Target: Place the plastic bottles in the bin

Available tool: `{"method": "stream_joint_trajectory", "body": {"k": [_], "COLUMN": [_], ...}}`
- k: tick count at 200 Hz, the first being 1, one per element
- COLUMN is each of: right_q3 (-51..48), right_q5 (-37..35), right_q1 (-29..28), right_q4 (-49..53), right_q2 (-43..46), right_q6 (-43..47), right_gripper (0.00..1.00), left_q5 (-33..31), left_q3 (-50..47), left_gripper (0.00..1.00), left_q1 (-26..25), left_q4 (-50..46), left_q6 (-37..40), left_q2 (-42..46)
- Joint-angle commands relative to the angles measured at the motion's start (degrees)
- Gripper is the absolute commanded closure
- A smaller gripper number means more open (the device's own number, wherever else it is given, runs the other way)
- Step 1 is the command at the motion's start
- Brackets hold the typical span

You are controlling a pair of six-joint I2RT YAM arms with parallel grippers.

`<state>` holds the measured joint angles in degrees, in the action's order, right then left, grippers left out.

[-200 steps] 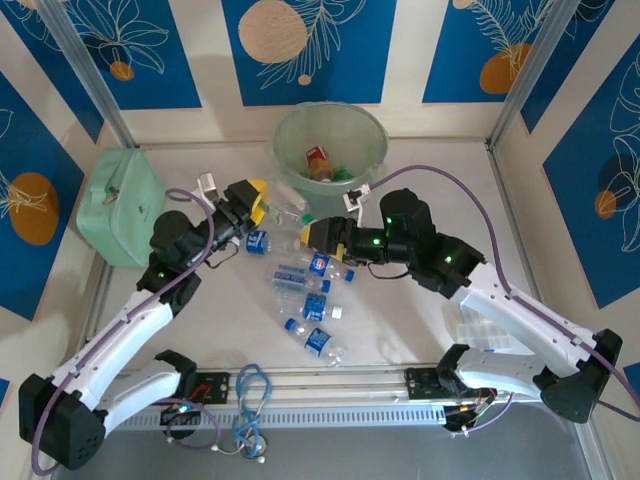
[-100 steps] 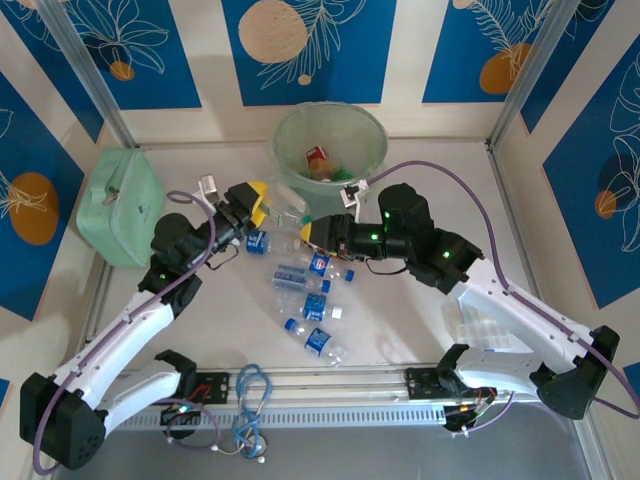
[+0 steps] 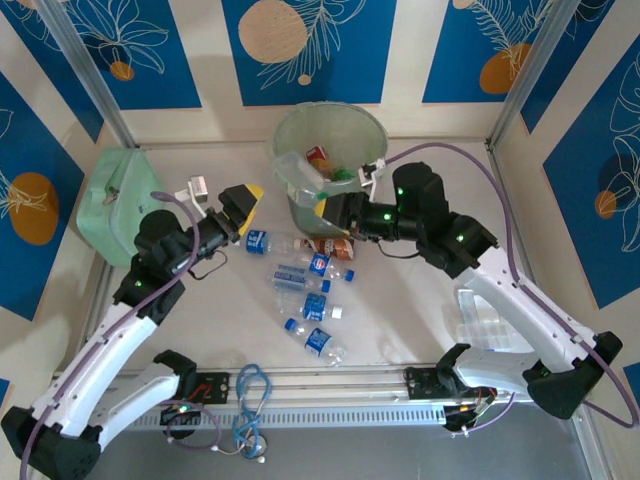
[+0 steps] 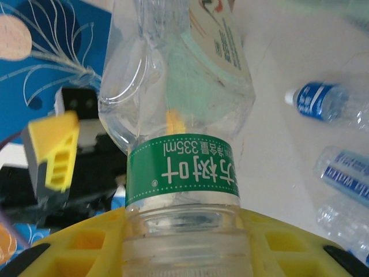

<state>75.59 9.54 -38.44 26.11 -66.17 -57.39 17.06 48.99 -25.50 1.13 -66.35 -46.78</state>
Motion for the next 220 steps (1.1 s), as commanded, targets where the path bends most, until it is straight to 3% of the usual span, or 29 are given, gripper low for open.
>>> {"method": "stream_joint_trajectory", "body": {"k": [1,65,119,162,203,220], "right_q3": [4.9,17.5,24.7,28.7,30.8,30.9], "right_q5": [2.2,10.1,13.3,13.8,13.2,13.1], "right_q1": [4.6,18.2,23.8,25.0,25.8,26.1], "right_q4": [3.1,8.0,9.7,11.1,12.2,12.2], "right_q2": [-1.4,-11.7,-20.0,-25.6,-29.0,-29.2], "right_q6": [3.3,5.9,7.5,8.3,8.6,8.4], "right_gripper": [0.64,0.64,0.64,0.63,0.38,0.32], "left_q5": [-2.6,-1.8,-3.3,-4.0,-4.2,-4.7], "left_q3": [4.4,5.7,4.5,3.7,2.6,2.2], "left_gripper": [0.0,0.03,0.06,0.07,0.07,0.07], "left_q1": [0.3,0.3,0.4,0.4,0.7,0.9], "left_q4": [-12.1,-19.7,-21.8,-22.1,-22.1,-22.7], "left_q6": [10.0,14.4,15.6,16.2,15.8,15.7], "left_q2": [0.7,-1.1,-1.6,-2.0,-2.3,-2.3]}}
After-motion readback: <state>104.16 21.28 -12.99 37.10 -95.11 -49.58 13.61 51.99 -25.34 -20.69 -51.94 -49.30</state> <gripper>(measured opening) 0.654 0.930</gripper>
